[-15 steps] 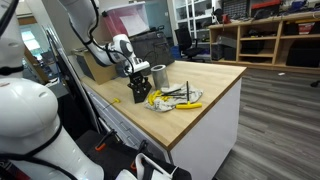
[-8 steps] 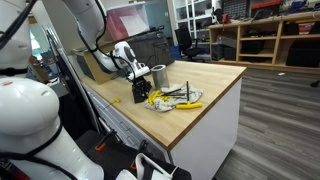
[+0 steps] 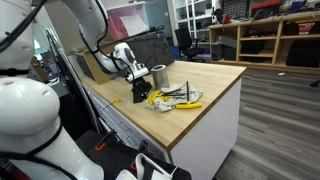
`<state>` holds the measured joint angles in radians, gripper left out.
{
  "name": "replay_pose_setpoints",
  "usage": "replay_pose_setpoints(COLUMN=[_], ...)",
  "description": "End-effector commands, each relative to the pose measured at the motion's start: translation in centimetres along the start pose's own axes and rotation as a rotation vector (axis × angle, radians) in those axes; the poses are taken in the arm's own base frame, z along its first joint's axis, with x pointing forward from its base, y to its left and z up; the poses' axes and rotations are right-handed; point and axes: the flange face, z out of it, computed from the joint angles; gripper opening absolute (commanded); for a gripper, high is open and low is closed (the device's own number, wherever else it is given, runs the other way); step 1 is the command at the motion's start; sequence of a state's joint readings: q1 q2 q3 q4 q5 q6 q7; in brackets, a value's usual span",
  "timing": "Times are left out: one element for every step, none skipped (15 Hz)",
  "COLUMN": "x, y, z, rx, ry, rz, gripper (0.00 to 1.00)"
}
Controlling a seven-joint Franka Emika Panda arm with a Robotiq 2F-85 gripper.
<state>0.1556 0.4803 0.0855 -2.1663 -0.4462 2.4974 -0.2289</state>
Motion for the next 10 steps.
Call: replay_pose_setpoints(x=[1.7, 2.0, 2.4, 2.7, 3.1, 3.4, 3.7, 3.9, 4.2, 4.3], y=[-1.0, -1.5, -1.8, -2.2, -2.5, -2.8, -2.9, -3.0, -3.0, -3.0], z=[-0.9, -1.2, -1.4, -1.8, -2.1, -2.3, -2.5, -2.7, -2.8, -3.0], rx=[0.000, -0.001, -0.006, -0.015, -0.030, -0.043, -0.065, -0.086, -0.106, -0.128], ry=[0.042, 0.050, 0.058, 0.067, 0.075, 0.084, 0.092, 0.099, 0.105, 0.107], rz=[0.002, -0.006, -0.015, -0.024, -0.032, -0.041, -0.053, -0.058, -0.061, -0.069], gripper=[0.00, 0.00, 0.00, 0.00, 0.00, 0.00, 0.00, 0.00, 0.00, 0.00])
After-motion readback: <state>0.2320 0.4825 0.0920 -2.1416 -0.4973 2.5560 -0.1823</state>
